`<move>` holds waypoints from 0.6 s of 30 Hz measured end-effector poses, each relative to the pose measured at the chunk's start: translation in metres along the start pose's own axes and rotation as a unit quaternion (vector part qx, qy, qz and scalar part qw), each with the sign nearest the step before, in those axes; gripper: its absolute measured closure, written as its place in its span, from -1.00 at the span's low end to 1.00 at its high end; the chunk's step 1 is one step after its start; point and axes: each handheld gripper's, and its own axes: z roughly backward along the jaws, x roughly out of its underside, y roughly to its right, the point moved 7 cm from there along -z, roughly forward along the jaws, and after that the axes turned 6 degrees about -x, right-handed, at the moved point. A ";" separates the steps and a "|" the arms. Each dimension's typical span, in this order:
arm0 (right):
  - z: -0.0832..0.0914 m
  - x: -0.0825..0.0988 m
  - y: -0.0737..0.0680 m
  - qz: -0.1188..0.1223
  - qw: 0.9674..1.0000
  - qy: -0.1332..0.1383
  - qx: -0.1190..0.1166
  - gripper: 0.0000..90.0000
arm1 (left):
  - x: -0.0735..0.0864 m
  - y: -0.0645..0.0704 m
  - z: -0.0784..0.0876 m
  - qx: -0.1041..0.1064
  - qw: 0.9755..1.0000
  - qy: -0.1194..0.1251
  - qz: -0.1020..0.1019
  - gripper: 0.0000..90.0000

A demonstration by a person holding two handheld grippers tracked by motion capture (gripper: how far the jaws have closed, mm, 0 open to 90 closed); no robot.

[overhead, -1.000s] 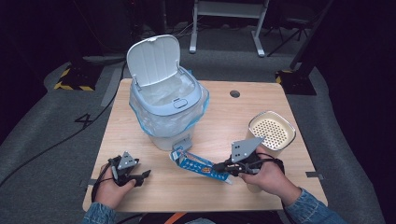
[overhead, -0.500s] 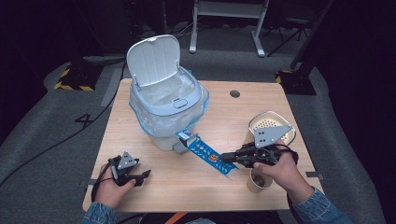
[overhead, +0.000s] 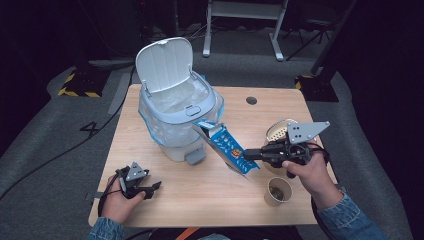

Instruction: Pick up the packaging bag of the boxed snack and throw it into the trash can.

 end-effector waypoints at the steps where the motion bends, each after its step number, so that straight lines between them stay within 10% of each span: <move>1: 0.002 -0.008 0.002 0.004 1.000 0.008 -0.002 1.00 | 0.000 0.000 0.000 0.000 1.000 0.000 0.001 -0.24; 18: -0.005 -0.078 0.034 0.043 0.998 0.051 0.023 1.00 | 0.000 0.000 0.000 -0.002 1.000 0.000 0.000 -0.23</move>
